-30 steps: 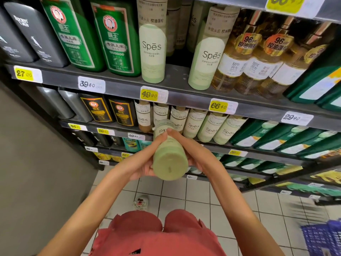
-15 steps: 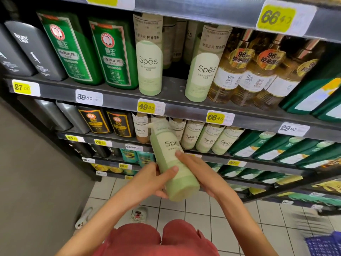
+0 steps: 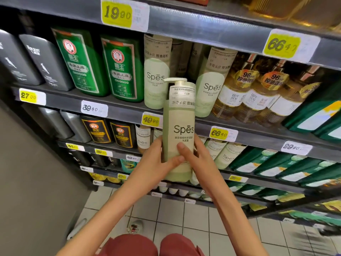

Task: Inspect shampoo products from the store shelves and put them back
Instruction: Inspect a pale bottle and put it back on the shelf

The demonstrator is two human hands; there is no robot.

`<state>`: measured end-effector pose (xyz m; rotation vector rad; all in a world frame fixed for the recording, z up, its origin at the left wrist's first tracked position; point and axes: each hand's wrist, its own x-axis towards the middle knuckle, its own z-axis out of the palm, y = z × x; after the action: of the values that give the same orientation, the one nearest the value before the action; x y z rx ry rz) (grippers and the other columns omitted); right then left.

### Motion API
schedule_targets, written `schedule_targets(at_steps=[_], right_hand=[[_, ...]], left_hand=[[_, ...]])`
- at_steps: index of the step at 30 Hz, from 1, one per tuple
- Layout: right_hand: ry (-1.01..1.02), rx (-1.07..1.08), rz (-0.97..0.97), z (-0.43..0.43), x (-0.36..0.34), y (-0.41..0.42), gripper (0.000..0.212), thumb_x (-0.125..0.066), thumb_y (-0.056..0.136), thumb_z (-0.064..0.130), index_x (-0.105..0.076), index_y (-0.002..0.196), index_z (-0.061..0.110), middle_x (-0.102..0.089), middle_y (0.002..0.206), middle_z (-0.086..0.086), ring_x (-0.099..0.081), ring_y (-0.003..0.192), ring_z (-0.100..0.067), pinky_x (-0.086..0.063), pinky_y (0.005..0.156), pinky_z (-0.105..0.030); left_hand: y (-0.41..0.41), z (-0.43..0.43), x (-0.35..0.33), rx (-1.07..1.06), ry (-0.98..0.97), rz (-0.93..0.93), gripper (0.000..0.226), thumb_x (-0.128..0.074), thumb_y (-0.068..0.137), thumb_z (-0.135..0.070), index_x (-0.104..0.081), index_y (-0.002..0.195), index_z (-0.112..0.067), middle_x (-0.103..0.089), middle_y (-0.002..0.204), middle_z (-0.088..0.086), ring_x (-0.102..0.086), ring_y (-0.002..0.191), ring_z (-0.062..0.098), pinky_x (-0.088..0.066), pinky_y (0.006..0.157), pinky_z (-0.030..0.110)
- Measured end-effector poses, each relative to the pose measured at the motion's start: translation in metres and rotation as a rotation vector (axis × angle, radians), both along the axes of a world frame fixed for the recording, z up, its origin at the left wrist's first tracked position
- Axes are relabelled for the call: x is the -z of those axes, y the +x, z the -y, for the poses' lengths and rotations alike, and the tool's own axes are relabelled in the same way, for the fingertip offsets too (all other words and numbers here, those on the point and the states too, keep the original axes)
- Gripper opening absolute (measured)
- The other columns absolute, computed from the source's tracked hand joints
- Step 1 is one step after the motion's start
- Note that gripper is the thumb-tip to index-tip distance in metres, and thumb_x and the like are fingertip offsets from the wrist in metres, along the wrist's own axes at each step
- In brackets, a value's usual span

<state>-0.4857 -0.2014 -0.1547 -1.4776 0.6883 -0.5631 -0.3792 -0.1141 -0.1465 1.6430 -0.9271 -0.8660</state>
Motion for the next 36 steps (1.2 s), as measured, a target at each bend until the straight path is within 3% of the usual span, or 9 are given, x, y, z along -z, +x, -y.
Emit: schedule_targets(at_steps=[3, 7, 11, 15, 19, 24, 29, 33, 36], right_hand=[[-0.055, 0.111, 0.036, 0.011, -0.011, 0.017, 0.034, -0.063, 0.087, 0.024, -0.058, 0.121, 0.022, -0.067, 0.116, 0.002, -0.062, 0.108, -0.013, -0.051, 0.092, -0.034], [-0.161, 0.204, 0.016, 0.026, -0.026, 0.035, 0.036, -0.065, 0.086, 0.027, -0.06, 0.121, 0.02, -0.068, 0.113, 0.006, -0.062, 0.105, -0.008, -0.051, 0.094, -0.036], [-0.28, 0.282, -0.001, 0.033, -0.034, 0.051, 0.04, -0.068, 0.084, 0.023, -0.058, 0.122, 0.02, -0.066, 0.113, 0.004, -0.06, 0.106, -0.008, -0.05, 0.094, -0.038], [-0.419, 0.369, -0.046, 0.034, -0.034, 0.061, 0.044, -0.07, 0.083, 0.025, -0.057, 0.124, 0.02, -0.057, 0.108, -0.002, -0.055, 0.107, -0.021, -0.047, 0.094, -0.042], [-0.483, 0.446, -0.057, 0.037, -0.035, 0.07, 0.047, -0.073, 0.08, 0.026, -0.057, 0.124, 0.02, -0.055, 0.103, -0.004, -0.057, 0.101, -0.02, -0.048, 0.092, -0.04], [-0.443, 0.55, -0.041, 0.041, -0.033, 0.085, 0.063, -0.077, 0.073, 0.022, -0.053, 0.131, 0.016, -0.061, 0.117, -0.001, -0.058, 0.11, -0.018, -0.047, 0.095, -0.041], [-0.463, 0.567, -0.038, 0.045, -0.027, 0.095, 0.063, -0.076, 0.077, 0.017, -0.048, 0.133, 0.008, -0.058, 0.124, -0.008, -0.054, 0.116, -0.023, -0.045, 0.098, -0.042], [-0.542, 0.665, -0.051, 0.044, -0.022, 0.103, 0.065, -0.077, 0.076, 0.014, -0.048, 0.132, 0.002, -0.049, 0.118, -0.013, -0.051, 0.111, -0.021, -0.042, 0.096, -0.03], [-0.509, 0.722, -0.004, 0.045, -0.02, 0.11, 0.059, -0.076, 0.076, 0.009, -0.048, 0.128, 0.0, -0.052, 0.118, -0.013, -0.053, 0.11, -0.021, -0.045, 0.096, -0.035]], left_hand=[[0.014, 0.016, -0.01, 0.029, -0.083, 0.04, 0.043, -0.061, 0.087, -0.02, -0.042, 0.123, -0.033, -0.059, 0.114, -0.015, -0.057, 0.106, 0.001, -0.049, 0.089, 0.02], [0.033, 0.036, -0.026, 0.043, -0.16, 0.195, 0.049, -0.058, 0.089, -0.014, -0.04, 0.134, -0.022, -0.055, 0.122, -0.011, -0.052, 0.112, 0.002, -0.041, 0.086, 0.005], [0.051, 0.055, -0.028, 0.015, -0.117, 0.37, 0.056, -0.059, 0.088, -0.013, -0.037, 0.14, -0.019, -0.047, 0.129, 0.006, -0.043, 0.12, 0.015, -0.034, 0.096, 0.018], [0.059, 0.062, -0.024, -0.027, -0.132, 0.376, 0.058, -0.063, 0.085, -0.014, -0.041, 0.138, -0.022, -0.047, 0.115, 0.004, -0.048, 0.11, 0.014, -0.033, 0.089, 0.014], [0.062, 0.07, -0.026, -0.093, -0.234, 0.353, 0.052, -0.066, 0.081, -0.01, -0.052, 0.128, -0.024, -0.056, 0.112, -0.001, -0.054, 0.107, 0.01, -0.043, 0.093, 0.025], [0.063, 0.081, -0.022, -0.146, -0.316, 0.242, 0.055, -0.06, 0.08, 0.006, -0.052, 0.129, -0.017, -0.059, 0.119, 0.001, -0.057, 0.109, 0.008, -0.048, 0.097, 0.033], [0.063, 0.09, -0.01, -0.213, -0.366, 0.272, 0.056, -0.055, 0.084, 0.01, -0.045, 0.135, -0.011, -0.042, 0.112, 0.003, -0.053, 0.111, 0.019, -0.045, 0.096, 0.022], [0.064, 0.094, -0.002, -0.265, -0.407, 0.255, 0.044, -0.059, 0.085, 0.004, -0.05, 0.127, -0.008, -0.05, 0.114, 0.006, -0.055, 0.109, 0.017, -0.048, 0.095, 0.029], [0.064, 0.098, 0.001, -0.292, -0.441, 0.27, 0.032, -0.061, 0.085, 0.0, -0.05, 0.114, -0.009, -0.052, 0.113, 0.005, -0.055, 0.107, 0.015, -0.05, 0.091, 0.027]])
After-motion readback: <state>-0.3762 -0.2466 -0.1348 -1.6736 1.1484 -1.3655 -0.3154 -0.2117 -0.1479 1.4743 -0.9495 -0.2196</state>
